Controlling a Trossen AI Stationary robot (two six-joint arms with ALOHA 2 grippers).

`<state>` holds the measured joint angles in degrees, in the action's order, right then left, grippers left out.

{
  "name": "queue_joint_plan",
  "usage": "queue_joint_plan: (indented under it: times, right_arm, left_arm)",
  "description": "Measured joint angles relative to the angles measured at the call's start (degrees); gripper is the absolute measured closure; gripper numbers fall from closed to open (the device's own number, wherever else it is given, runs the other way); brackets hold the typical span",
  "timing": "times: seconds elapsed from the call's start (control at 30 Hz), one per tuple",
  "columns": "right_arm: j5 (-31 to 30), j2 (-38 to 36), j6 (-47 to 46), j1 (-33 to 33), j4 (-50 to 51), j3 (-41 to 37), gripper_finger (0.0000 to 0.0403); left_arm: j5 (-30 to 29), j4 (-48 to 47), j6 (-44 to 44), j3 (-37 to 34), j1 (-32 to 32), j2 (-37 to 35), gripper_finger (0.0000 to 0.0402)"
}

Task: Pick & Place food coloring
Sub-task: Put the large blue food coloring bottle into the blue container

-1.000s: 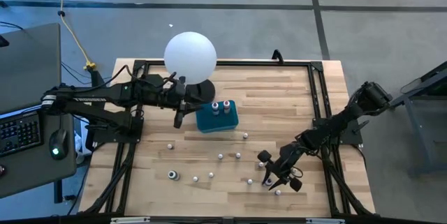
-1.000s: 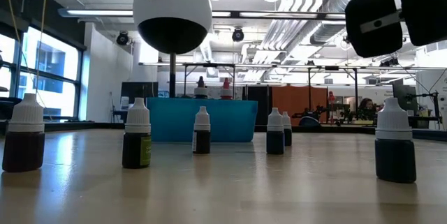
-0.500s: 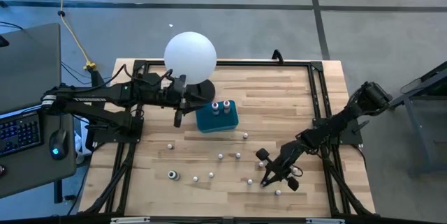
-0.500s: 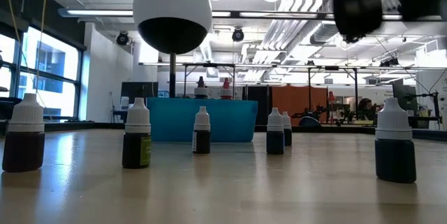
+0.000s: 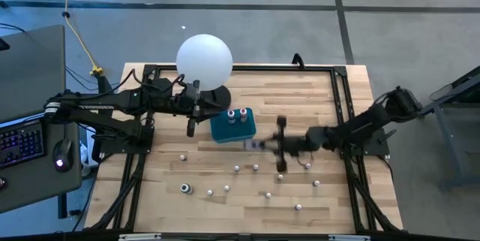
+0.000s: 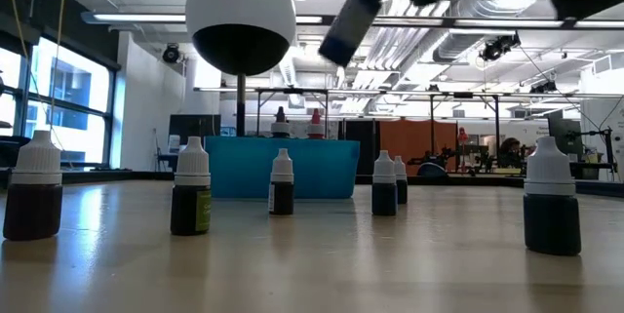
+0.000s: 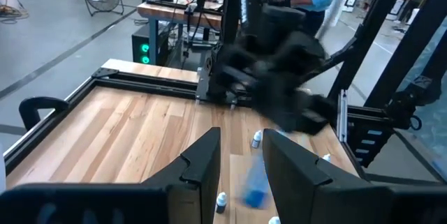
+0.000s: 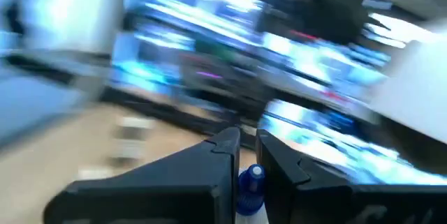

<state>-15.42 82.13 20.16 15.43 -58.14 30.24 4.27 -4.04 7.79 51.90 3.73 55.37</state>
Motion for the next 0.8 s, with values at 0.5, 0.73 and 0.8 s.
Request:
queue_joint_plan:
  times: [0.5,0.73,0.8]
  right_arm:
    - [8.30,7.69,-20.29,-19.67,3.14,0.92,0.0371]
    - [7.56,14.35,-20.09,-19.73,9.73,6.83,0.0370]
    - [5.98,15.34,-20.10,-19.74,12.77,8.59,0.0369]
  left_arm:
    - [-0.17,-0.41,-0.02,0.00,0.00,0.00,0.0296]
    - [-0.31,-0.53,-0.02,0.00,0.00,0.00,0.0296]
    - [-0.33,-1.15,-0.02,0.00,0.00,0.00,0.0296]
